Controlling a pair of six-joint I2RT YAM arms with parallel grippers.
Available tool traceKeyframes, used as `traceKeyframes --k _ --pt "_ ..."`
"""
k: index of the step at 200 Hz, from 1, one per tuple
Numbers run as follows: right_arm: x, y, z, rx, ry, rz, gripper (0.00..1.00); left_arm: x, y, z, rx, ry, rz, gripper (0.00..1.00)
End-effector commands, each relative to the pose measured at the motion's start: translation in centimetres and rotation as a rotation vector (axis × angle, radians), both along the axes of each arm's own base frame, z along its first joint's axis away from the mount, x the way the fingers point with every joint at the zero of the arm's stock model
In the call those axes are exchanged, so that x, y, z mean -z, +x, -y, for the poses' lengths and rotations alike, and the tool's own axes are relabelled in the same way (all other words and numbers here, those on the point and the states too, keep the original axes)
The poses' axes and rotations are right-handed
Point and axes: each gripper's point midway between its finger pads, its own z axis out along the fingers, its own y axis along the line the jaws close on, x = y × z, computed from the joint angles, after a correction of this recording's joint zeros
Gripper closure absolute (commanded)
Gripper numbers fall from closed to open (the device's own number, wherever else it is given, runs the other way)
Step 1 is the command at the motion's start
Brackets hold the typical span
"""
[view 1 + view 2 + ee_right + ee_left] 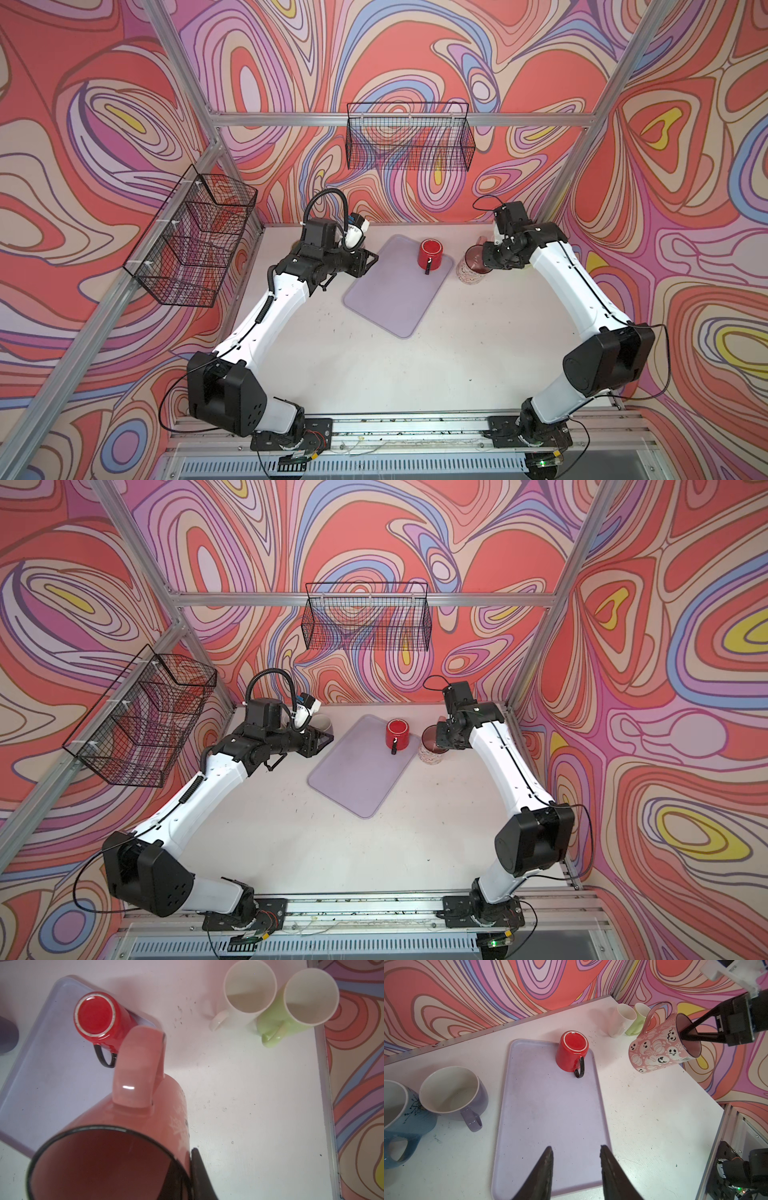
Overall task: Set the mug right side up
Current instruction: 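Carry the pink mug with the right gripper toward the white and green mugs, then lower the pink mug upright onto the table beside the white mug with the right gripper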
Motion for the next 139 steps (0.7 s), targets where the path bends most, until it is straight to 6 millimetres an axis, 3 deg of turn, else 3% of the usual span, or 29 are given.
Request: traceKeyframes --k 1,47,93,116,119,139 --pt "-2.2 1.2 0.7 0.039 0.043 0.094 1.00 0.3 0.2 0.3 0.022 -0.007 0.011 0.60" --pt "0.0 1.8 2.8 0.113 0.075 0.060 1.00 0.5 0.1 0.1 0.014 -0.006 0.016 0.60" --pt "0.9 4.2 2.0 0.053 0.093 0.052 1.00 0.5 0.4 -0.3 0.003 -0.022 0.013 0.60" --pt "-0.2 5.7 1.5 -0.016 0.080 0.078 1.00 0.5 0.5 -0.5 -0.002 -0.024 0.013 0.60" --pt "0.8 6.2 1.5 -0.020 0.074 0.057 1.00 0.5 0.5 -0.5 -0.003 -0.025 0.014 0.60" --pt "1.3 7.6 1.5 -0.052 0.044 0.048 1.00 0.7 0.7 -0.7 -0.006 -0.029 0.008 0.60"
